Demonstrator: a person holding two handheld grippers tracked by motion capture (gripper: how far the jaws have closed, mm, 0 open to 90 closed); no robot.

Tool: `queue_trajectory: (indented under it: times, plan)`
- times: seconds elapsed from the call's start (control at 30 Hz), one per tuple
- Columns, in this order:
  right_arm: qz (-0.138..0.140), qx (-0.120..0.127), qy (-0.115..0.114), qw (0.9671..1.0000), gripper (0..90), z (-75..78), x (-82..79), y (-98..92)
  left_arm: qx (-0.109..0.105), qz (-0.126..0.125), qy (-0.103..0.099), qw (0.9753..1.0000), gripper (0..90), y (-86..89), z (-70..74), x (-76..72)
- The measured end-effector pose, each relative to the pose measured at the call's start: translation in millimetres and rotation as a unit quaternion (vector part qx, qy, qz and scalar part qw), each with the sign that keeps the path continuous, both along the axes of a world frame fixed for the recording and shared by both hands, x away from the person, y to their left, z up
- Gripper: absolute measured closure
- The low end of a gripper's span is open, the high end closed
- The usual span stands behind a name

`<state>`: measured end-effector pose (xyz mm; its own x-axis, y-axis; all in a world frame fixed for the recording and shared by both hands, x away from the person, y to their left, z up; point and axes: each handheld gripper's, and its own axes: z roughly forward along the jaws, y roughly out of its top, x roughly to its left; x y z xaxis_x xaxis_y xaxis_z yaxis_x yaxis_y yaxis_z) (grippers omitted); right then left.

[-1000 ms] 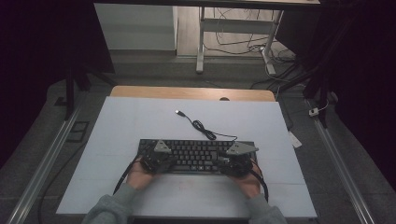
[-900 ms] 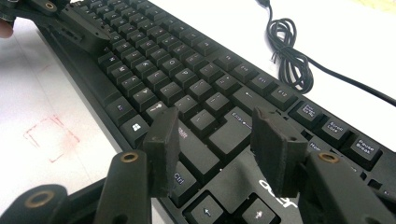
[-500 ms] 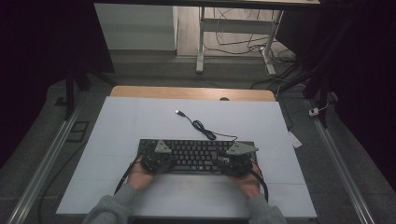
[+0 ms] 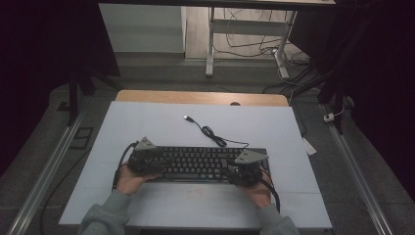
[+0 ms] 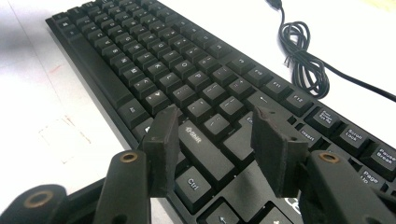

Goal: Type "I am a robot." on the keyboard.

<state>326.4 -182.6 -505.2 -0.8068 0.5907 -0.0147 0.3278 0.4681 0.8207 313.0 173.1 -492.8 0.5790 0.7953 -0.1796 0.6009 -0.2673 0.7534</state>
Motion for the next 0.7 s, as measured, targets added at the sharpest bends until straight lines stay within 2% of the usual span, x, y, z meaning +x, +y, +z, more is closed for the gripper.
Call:
queue_trajectory:
  times: [0.3, 0.53, 0.63, 0.7]
  plan:
    - [0.002, 0.014, 0.001, 0.9999, 52.0, 5.3, 2.5, 7.4, 0.011, 0.000, 0.001, 0.9999, 38.5, 0.9, -1.3, 0.1]
    - [0.012, 0.001, 0.007, 0.9999, 54.2, 7.5, 10.2, 28.9, 0.025, -0.006, 0.005, 0.9996, 37.0, -2.4, -5.5, 0.0]
    - [0.009, 0.005, 0.007, 0.9999, 57.8, 8.4, 12.9, 34.7, 0.029, -0.007, 0.003, 0.9996, 36.7, -3.5, -5.7, -0.2]
    - [0.006, 0.001, 0.012, 0.9999, 65.8, 9.1, 15.3, 37.5, 0.030, -0.008, 0.004, 0.9995, 36.4, -3.7, -5.9, -0.2]
